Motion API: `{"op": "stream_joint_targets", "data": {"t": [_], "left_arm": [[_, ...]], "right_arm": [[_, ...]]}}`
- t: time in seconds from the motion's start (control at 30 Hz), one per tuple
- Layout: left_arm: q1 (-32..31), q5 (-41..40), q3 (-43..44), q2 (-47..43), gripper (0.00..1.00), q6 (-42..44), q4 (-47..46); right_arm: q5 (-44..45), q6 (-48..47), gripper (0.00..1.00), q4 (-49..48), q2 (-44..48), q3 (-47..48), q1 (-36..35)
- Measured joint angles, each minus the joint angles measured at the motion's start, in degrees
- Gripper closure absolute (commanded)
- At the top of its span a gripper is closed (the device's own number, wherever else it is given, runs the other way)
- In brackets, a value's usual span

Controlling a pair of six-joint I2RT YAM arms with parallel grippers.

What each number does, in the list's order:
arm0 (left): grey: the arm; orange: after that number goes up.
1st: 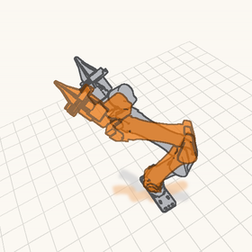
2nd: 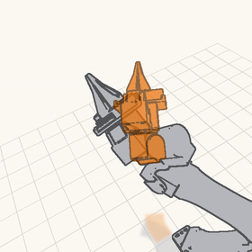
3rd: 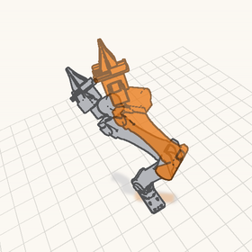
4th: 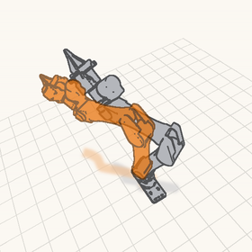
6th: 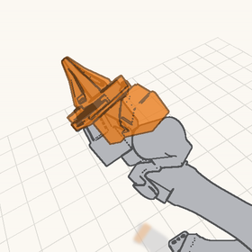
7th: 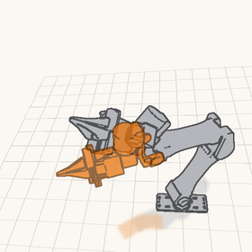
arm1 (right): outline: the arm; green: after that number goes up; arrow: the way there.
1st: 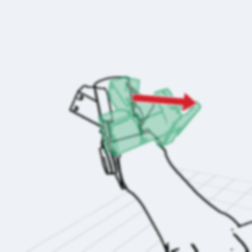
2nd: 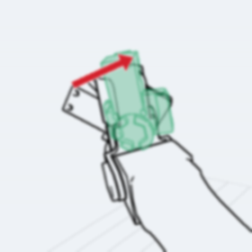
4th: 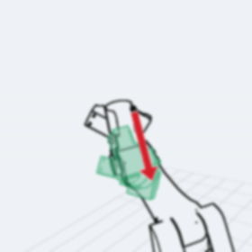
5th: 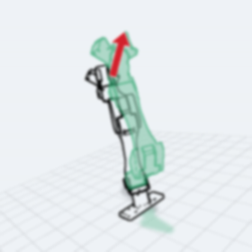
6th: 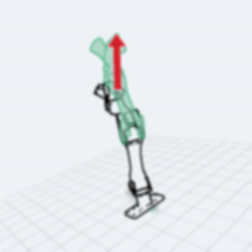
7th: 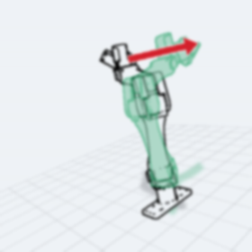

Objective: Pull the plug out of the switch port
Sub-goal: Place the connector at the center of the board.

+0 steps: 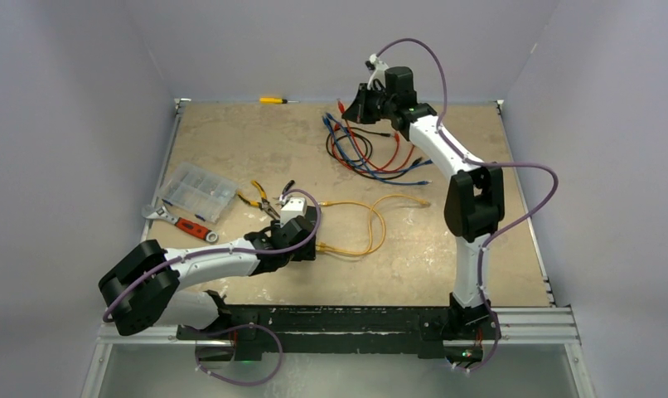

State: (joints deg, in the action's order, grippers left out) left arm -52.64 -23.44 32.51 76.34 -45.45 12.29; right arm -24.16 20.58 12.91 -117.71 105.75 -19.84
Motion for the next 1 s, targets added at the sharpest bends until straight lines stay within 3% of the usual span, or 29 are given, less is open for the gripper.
{"op": "stream_joint_targets", "data": {"t": [0.07,0.2,0.4,0.53,0.73,1.0], "left_arm": [[0.0,0.0,0.0,0.0,1.00,0.0,0.0],[0.0,0.0,0.0,0.0,1.00,0.0,0.0],[0.0,0.0,0.0,0.0,1.00,0.0,0.0],[0.0,0.0,0.0,0.0,1.00,0.0,0.0],[0.0,0.0,0.0,0.0,1.00,0.0,0.0],[0.0,0.0,0.0,0.0,1.00,0.0,0.0]], "right_arm": [[-0.7,0.4,0.99,0.0,-1.9,2.3,0.3],[-1.2,1.3,0.85,0.2,-4.4,6.1,0.9],[-1.1,2.1,0.36,0.3,-6.7,10.5,2.0],[-1.0,2.4,0.17,0.3,-6.7,10.5,2.6],[-0.8,2.3,0.05,-1.0,-5.3,6.2,2.9],[-1.1,2.3,0.01,-2.3,-1.6,0.8,2.9]]}}
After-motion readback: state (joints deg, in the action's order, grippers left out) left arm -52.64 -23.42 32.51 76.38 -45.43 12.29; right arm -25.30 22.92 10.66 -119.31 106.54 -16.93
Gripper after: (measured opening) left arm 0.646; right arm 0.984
